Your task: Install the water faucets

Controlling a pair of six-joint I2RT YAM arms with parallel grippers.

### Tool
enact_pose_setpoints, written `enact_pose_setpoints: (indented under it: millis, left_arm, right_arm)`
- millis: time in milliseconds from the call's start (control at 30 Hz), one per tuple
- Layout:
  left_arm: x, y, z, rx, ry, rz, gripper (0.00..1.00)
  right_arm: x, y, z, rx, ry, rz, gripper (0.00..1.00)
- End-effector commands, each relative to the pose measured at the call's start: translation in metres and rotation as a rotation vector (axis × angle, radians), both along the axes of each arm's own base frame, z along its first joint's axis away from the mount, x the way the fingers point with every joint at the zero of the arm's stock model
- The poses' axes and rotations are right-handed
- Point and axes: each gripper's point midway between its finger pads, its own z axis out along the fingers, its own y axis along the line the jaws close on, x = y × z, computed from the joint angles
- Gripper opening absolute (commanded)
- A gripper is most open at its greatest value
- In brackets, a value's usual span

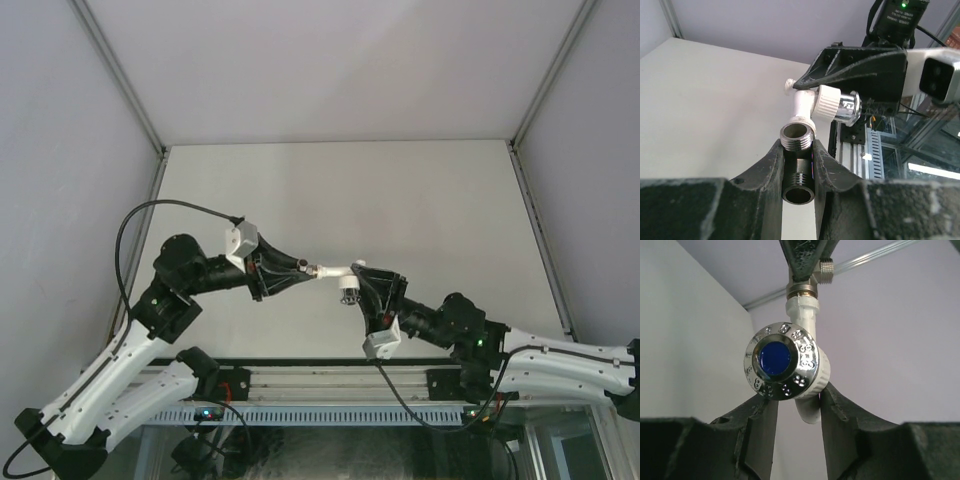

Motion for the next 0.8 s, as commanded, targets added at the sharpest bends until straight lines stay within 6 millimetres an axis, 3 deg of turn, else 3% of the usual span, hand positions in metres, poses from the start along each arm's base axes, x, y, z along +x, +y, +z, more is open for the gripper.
enact_pose_setpoints:
  millis: [0,67,300,633,700,767]
  left_arm:
    - [0.003,0.002,0.017,-0.046,-0.177,0.01,0.0]
    - [-0.001,0.003,0.015,-0.043,-0.215,-0.008,0.0]
    - [-0.006,0.004,0.01,-0.034,-0.278,-0.034,0.0]
    - [-0.01,0.003,0.008,-0.028,-0.313,-0.069,0.0]
    - [-0.009,0.003,0.008,-0.029,-0.311,-0.062,0.0]
    - [-0.009,0.003,0.009,-0.031,-0.307,-0.063,0.0]
  right_arm:
    - [-0.026,0.002,0.042,0.215,0.259,0.208,0.0]
    - [-0.035,0.0,0.044,0.24,0.363,0.288,0.0]
    - [-0.034,-0.014,0.052,0.41,0.798,0.412,0.0]
    - [-0.038,-0.006,0.055,0.5,1.206,0.472,0.0]
    - [-0.035,-0.007,0.053,0.501,1.212,0.457,0.1]
    - [-0.029,-0.008,0.048,0.5,1.196,0.422,0.32]
